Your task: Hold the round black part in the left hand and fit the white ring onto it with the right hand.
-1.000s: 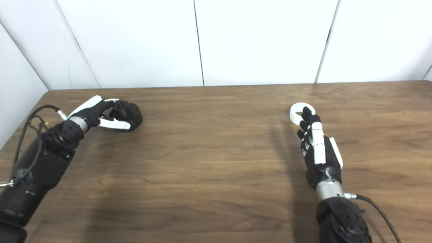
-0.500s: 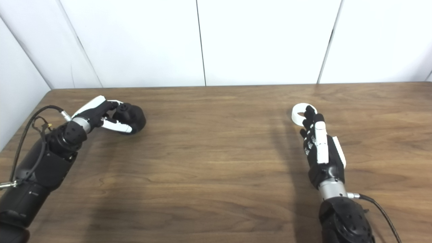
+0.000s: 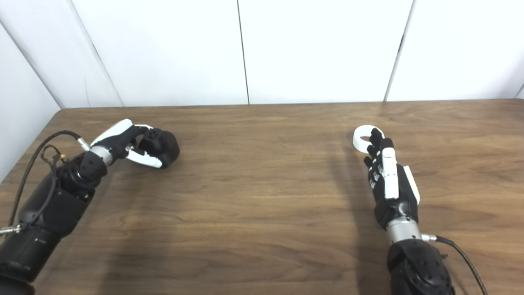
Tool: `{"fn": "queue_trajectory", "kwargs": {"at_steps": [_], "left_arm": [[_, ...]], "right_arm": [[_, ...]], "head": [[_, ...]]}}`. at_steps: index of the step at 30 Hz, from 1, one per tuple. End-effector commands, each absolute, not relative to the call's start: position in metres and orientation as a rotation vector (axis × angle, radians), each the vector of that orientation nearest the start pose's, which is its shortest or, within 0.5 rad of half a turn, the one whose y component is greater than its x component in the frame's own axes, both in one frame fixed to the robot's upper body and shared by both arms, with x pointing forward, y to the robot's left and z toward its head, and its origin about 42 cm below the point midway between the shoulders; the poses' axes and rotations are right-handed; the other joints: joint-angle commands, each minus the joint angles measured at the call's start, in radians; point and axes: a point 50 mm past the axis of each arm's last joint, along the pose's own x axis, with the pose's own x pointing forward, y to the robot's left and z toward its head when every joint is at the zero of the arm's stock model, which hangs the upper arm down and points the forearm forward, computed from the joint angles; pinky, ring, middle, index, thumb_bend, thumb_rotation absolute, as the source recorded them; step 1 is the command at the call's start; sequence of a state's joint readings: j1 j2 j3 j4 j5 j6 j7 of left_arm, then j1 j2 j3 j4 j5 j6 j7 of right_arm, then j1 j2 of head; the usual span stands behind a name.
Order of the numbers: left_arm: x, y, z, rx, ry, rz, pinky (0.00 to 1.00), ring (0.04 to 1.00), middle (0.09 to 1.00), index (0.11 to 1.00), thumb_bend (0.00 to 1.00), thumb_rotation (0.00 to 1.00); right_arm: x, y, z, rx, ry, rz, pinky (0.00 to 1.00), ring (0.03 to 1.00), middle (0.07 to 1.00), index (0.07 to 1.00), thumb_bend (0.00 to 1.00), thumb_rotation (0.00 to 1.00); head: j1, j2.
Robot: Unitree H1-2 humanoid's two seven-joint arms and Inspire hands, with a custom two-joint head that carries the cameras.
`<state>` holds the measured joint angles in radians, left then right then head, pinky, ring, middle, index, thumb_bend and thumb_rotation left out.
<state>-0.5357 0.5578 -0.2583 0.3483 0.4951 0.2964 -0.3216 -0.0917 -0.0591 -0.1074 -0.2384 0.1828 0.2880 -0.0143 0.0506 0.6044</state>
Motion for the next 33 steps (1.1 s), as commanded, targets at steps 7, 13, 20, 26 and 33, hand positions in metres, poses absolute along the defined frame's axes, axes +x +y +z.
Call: {"fn": "queue_trajectory", "kwargs": {"at_steps": [7, 13, 20, 26, 33], "left_arm": [[0.437, 0.330, 0.219, 1.138, 0.152, -0.248, 0.87, 0.985, 0.931, 0.764, 0.91, 0.30], [0.427, 0.314, 0.220, 1.127, 0.129, -0.264, 0.90, 0.990, 0.939, 0.752, 0.91, 0.29], [0.414, 0.296, 0.222, 1.118, 0.078, -0.323, 0.90, 0.999, 0.941, 0.762, 0.91, 0.30], [0.401, 0.280, 0.226, 1.143, 0.026, -0.391, 0.90, 0.998, 0.936, 0.771, 0.89, 0.32], [0.384, 0.253, 0.229, 1.153, -0.038, -0.471, 0.90, 1.000, 0.935, 0.763, 0.90, 0.32]], "right_arm": [[0.311, -0.243, 0.187, 0.118, -0.137, -0.022, 1.00, 1.000, 0.980, 0.960, 0.51, 1.00], [0.309, -0.241, 0.187, 0.120, -0.127, -0.018, 1.00, 1.000, 0.979, 0.962, 0.50, 1.00], [0.308, -0.239, 0.186, 0.130, -0.123, -0.016, 1.00, 1.000, 0.979, 0.961, 0.50, 1.00], [0.308, -0.238, 0.186, 0.129, -0.121, -0.016, 1.00, 1.000, 0.974, 0.959, 0.50, 1.00], [0.308, -0.237, 0.186, 0.129, -0.117, -0.008, 1.00, 1.000, 0.979, 0.966, 0.52, 1.00]], "head": [[0.001, 0.003], [0.002, 0.005], [-0.002, 0.009], [-0.008, 0.010], [-0.012, 0.015]]}}
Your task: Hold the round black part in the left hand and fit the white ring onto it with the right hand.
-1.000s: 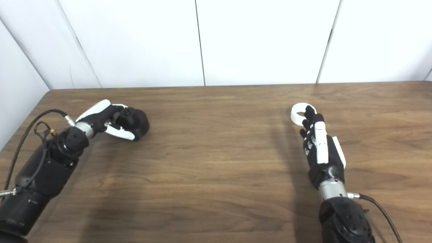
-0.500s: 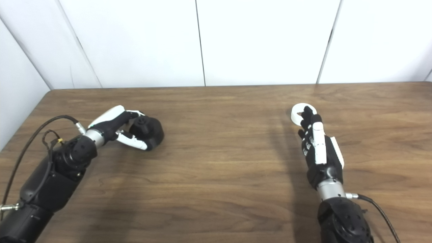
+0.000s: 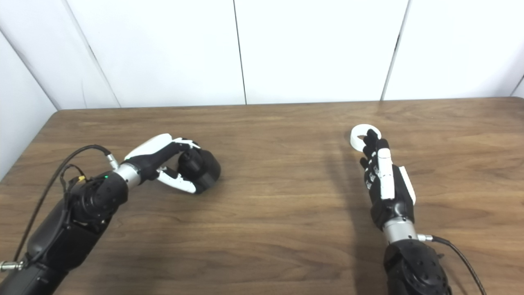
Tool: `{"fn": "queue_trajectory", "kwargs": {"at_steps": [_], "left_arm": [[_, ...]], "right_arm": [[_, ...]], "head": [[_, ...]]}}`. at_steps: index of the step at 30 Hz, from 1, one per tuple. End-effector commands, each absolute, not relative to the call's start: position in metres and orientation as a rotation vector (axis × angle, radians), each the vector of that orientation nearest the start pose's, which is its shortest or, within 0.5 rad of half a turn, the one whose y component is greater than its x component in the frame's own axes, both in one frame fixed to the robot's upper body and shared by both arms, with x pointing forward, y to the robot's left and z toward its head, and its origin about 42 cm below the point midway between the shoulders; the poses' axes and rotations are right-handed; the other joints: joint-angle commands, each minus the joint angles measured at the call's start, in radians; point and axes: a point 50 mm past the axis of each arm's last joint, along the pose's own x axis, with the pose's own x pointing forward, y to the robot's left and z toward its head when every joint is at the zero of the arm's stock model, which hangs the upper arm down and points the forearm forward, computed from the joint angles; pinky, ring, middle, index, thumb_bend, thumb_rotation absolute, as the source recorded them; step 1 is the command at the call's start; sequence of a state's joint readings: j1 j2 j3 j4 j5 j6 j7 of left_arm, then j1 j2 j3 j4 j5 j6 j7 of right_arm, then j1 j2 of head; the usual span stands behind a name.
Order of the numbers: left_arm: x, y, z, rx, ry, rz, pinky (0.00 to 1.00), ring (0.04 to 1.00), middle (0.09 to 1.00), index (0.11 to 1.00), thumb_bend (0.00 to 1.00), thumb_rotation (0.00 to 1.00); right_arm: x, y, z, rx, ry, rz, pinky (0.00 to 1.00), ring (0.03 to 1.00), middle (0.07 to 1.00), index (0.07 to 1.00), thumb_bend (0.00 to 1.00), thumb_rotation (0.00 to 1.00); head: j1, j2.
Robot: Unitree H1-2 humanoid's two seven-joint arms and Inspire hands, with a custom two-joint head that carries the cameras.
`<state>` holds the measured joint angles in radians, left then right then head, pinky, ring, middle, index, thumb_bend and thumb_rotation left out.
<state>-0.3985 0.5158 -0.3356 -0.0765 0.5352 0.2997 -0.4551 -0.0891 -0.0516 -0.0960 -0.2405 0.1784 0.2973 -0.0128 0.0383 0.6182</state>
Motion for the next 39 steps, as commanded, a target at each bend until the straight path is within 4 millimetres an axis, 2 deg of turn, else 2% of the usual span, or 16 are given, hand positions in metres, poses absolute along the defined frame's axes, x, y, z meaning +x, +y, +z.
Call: {"fn": "queue_trajectory", "kwargs": {"at_steps": [1, 10, 16, 26, 39], "left_arm": [[0.381, 0.250, 0.229, 1.153, -0.046, -0.481, 0.90, 1.000, 0.935, 0.763, 0.90, 0.32], [0.356, 0.217, 0.229, 1.137, -0.106, -0.589, 0.87, 0.994, 0.937, 0.766, 0.90, 0.30], [0.343, 0.203, 0.225, 1.140, -0.121, -0.648, 0.88, 1.000, 0.944, 0.773, 0.89, 0.33], [0.331, 0.190, 0.222, 1.145, -0.155, -0.713, 0.87, 1.000, 0.951, 0.780, 0.90, 0.35], [0.321, 0.180, 0.209, 1.159, -0.163, -0.780, 0.92, 1.000, 0.949, 0.779, 0.90, 0.37]], "right_arm": [[0.308, -0.236, 0.186, 0.131, -0.118, -0.005, 1.00, 1.000, 0.979, 0.966, 0.52, 1.00], [0.309, -0.235, 0.185, 0.131, -0.117, -0.006, 1.00, 1.000, 0.977, 0.963, 0.53, 1.00], [0.309, -0.234, 0.184, 0.145, -0.116, -0.005, 1.00, 1.000, 0.983, 0.968, 0.53, 1.00], [0.309, -0.234, 0.185, 0.136, -0.113, -0.015, 1.00, 1.000, 0.980, 0.963, 0.52, 1.00], [0.308, -0.234, 0.186, 0.133, -0.117, -0.016, 1.00, 1.000, 0.979, 0.965, 0.53, 1.00]], "head": [[0.000, 0.000], [-0.003, 0.003], [-0.004, 0.003], [-0.005, 0.009], [-0.009, 0.011]]}}
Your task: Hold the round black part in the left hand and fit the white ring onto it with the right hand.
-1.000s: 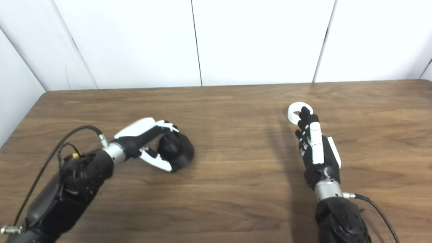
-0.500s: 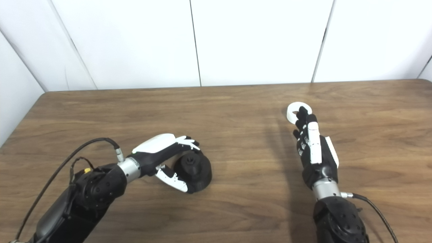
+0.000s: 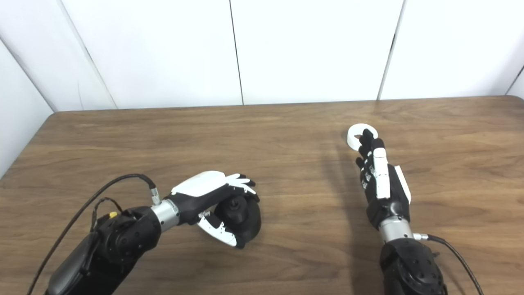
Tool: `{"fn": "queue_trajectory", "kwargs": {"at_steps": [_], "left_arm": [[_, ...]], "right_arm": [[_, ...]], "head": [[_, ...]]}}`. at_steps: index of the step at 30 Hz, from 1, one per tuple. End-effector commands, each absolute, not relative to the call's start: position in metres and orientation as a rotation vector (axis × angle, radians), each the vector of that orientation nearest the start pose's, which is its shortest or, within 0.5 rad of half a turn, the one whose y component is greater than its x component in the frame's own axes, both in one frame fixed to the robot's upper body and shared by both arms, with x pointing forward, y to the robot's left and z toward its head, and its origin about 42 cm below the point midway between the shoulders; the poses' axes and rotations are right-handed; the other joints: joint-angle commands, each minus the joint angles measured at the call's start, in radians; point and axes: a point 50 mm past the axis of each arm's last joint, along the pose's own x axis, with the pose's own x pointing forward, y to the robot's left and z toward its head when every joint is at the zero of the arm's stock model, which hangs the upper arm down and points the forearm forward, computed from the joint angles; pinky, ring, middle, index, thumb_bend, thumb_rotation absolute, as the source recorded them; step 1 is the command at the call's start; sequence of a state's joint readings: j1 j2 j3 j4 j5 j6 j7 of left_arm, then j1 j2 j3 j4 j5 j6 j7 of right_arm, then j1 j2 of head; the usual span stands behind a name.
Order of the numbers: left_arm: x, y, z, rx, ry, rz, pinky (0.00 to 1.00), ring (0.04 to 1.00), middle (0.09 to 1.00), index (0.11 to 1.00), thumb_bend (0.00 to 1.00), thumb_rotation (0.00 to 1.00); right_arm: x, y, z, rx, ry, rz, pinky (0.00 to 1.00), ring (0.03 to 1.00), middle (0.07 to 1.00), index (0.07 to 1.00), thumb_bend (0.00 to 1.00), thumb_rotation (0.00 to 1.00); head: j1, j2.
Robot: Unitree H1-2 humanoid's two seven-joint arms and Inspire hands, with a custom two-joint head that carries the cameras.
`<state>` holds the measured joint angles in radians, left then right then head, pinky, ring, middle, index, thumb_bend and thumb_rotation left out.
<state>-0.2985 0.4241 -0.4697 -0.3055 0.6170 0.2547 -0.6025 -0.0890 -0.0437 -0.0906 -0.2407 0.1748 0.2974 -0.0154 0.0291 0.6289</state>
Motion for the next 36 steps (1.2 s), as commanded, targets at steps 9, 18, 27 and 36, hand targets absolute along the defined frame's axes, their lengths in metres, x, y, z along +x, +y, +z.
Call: {"fn": "queue_trajectory", "kwargs": {"at_steps": [9, 18, 27, 36], "left_arm": [[0.314, 0.172, 0.199, 1.140, -0.158, -0.806, 0.90, 1.000, 0.950, 0.776, 0.89, 0.34], [0.315, 0.173, 0.198, 1.130, -0.157, -0.807, 0.92, 1.000, 0.953, 0.776, 0.89, 0.34], [0.315, 0.173, 0.198, 1.111, -0.172, -0.794, 0.91, 1.000, 0.952, 0.774, 0.88, 0.35], [0.317, 0.171, 0.199, 1.103, -0.179, -0.795, 0.91, 1.000, 0.948, 0.776, 0.88, 0.36]], "right_arm": [[0.306, -0.232, 0.188, 0.134, -0.114, -0.022, 1.00, 1.000, 0.979, 0.963, 0.53, 1.00], [0.305, -0.233, 0.186, 0.128, -0.109, -0.020, 1.00, 1.000, 0.977, 0.964, 0.53, 1.00], [0.305, -0.233, 0.185, 0.130, -0.115, -0.023, 1.00, 1.000, 0.973, 0.961, 0.54, 1.00], [0.304, -0.233, 0.186, 0.127, -0.107, -0.022, 1.00, 1.000, 0.972, 0.961, 0.54, 1.00]], "head": [[-0.005, 0.004], [-0.006, 0.004], [-0.011, 0.007], [-0.012, 0.007]]}}
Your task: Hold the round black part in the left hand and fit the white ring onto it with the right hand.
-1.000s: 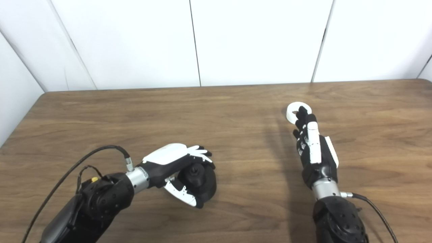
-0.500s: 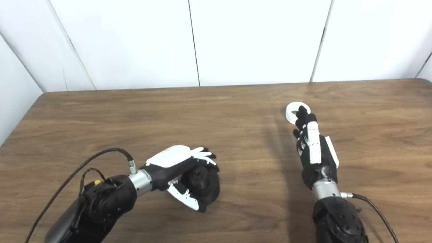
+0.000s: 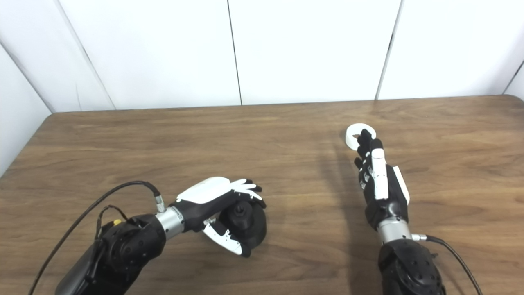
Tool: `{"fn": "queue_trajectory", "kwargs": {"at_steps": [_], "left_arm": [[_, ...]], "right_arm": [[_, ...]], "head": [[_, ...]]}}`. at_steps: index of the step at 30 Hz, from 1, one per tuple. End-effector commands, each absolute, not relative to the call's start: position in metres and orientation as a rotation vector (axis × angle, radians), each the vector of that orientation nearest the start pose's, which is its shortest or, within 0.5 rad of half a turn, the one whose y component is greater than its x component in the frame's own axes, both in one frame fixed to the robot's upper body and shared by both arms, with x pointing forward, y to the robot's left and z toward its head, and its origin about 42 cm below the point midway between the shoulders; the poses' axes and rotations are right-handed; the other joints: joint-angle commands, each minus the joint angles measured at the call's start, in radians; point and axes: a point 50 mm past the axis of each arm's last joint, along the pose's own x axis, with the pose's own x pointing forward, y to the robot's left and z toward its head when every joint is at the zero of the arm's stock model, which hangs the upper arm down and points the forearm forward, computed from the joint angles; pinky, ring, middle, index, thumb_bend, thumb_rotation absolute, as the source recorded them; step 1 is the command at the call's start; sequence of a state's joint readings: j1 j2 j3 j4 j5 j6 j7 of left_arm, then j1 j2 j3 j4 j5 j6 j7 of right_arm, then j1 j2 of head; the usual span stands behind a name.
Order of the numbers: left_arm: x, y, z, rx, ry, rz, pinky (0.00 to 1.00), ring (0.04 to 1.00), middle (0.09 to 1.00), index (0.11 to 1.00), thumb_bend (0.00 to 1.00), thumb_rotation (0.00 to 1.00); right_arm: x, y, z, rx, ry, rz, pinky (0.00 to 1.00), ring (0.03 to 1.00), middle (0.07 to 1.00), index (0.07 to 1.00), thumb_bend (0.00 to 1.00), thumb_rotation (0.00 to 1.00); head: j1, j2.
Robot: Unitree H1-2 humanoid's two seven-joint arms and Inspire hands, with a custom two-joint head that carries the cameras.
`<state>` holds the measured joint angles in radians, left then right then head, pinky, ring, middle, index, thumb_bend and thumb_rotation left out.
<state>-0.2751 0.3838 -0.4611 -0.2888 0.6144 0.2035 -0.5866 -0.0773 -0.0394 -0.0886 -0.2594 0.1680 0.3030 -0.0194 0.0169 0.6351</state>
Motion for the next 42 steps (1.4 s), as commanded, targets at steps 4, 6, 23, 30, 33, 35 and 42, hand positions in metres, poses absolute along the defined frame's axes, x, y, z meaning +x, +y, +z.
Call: {"fn": "queue_trajectory", "kwargs": {"at_steps": [4, 6, 23, 30, 33, 35, 42], "left_arm": [[0.319, 0.173, 0.201, 1.101, -0.192, -0.781, 0.90, 1.000, 0.947, 0.782, 0.89, 0.38], [0.320, 0.174, 0.202, 1.101, -0.199, -0.769, 0.90, 1.000, 0.946, 0.812, 0.91, 0.39], [0.327, 0.195, 0.211, 1.026, -0.129, -0.713, 0.88, 0.999, 0.955, 0.929, 1.00, 0.37], [0.328, 0.202, 0.210, 1.023, -0.092, -0.692, 0.88, 1.000, 0.962, 0.947, 1.00, 0.35], [0.329, 0.205, 0.209, 1.032, -0.079, -0.690, 0.89, 1.000, 0.960, 0.945, 1.00, 0.36], [0.329, 0.207, 0.208, 1.038, -0.070, -0.694, 0.89, 1.000, 0.965, 0.945, 1.00, 0.37], [0.330, 0.207, 0.205, 1.065, -0.037, -0.720, 0.89, 1.000, 0.978, 0.931, 1.00, 0.39]], "right_arm": [[0.304, -0.234, 0.185, 0.127, -0.109, -0.023, 1.00, 1.000, 0.970, 0.962, 0.53, 1.00], [0.304, -0.235, 0.185, 0.128, -0.105, -0.023, 1.00, 1.000, 0.973, 0.960, 0.53, 1.00], [0.304, -0.237, 0.184, 0.118, -0.105, -0.012, 1.00, 1.000, 0.981, 0.971, 0.54, 1.00], [0.305, -0.238, 0.186, 0.114, -0.102, -0.011, 1.00, 1.000, 0.980, 0.968, 0.53, 1.00], [0.304, -0.239, 0.186, 0.119, -0.105, -0.010, 1.00, 1.000, 0.985, 0.970, 0.54, 1.00], [0.304, -0.240, 0.186, 0.118, -0.107, -0.011, 1.00, 1.000, 0.984, 0.969, 0.54, 1.00], [0.305, -0.240, 0.189, 0.111, -0.099, -0.014, 1.00, 1.000, 0.982, 0.970, 0.54, 1.00]], "head": [[0.002, 0.002], [0.002, 0.003], [0.004, 0.004], [0.010, 0.008], [0.012, 0.011], [0.013, 0.013], [0.019, 0.018]]}}
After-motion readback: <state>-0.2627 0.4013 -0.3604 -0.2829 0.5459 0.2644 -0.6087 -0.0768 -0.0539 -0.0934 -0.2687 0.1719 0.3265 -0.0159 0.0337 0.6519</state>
